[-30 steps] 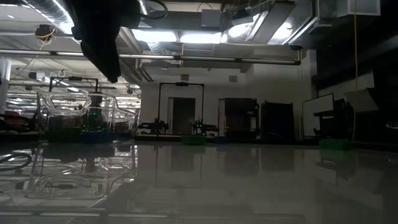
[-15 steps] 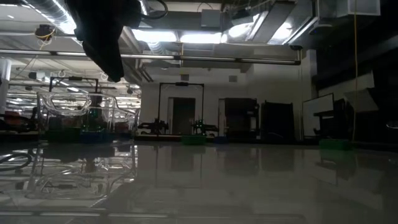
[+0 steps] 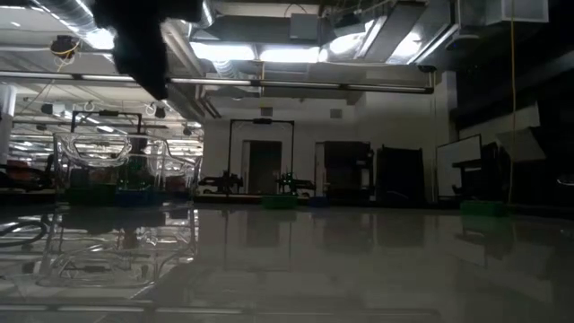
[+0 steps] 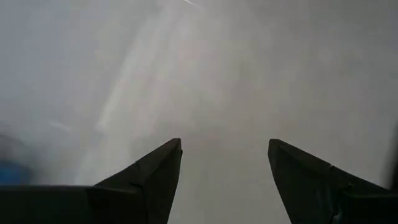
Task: Sort blocks by size
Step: Put the 8 stud red game piece into the bottom transparent bin
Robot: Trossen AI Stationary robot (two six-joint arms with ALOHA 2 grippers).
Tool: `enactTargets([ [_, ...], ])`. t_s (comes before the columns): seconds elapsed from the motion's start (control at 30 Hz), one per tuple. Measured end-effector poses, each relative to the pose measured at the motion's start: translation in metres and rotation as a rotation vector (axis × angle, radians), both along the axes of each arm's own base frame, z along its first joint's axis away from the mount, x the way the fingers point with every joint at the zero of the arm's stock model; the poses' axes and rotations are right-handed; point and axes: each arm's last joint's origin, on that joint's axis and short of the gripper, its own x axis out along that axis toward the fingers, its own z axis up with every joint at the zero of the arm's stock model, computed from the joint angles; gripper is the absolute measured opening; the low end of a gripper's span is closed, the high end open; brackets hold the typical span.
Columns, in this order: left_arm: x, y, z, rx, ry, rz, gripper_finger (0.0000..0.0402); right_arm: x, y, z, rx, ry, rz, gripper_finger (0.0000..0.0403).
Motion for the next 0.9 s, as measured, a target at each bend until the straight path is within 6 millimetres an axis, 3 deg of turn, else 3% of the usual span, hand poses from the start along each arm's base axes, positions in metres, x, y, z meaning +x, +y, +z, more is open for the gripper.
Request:
enactTargets([
  [0.23,-0.017,-0.044,-0.004,-0.268,0.102,0.083,0.0230,0.001,-0.001,0.000,-0.029,-0.050,-0.036,0.0225],
  [0.47,-0.039,-0.088,-0.009,-0.628,0.280,0.605,0.0230,0.005,0.000,0.000,-0.052,-0.135,-0.017,0.0225],
  [0.7,-0.063,-0.131,-0.031,-0.688,0.430,0.959,0.0230,0.011,0.007,-0.002,0.002,-0.229,-0.011,0.0225],
  [0.9,-0.061,-0.152,-0.059,-0.630,0.487,0.974,0.0230,0.014,0.011,-0.003,0.040,-0.260,-0.015,0.0225],
])
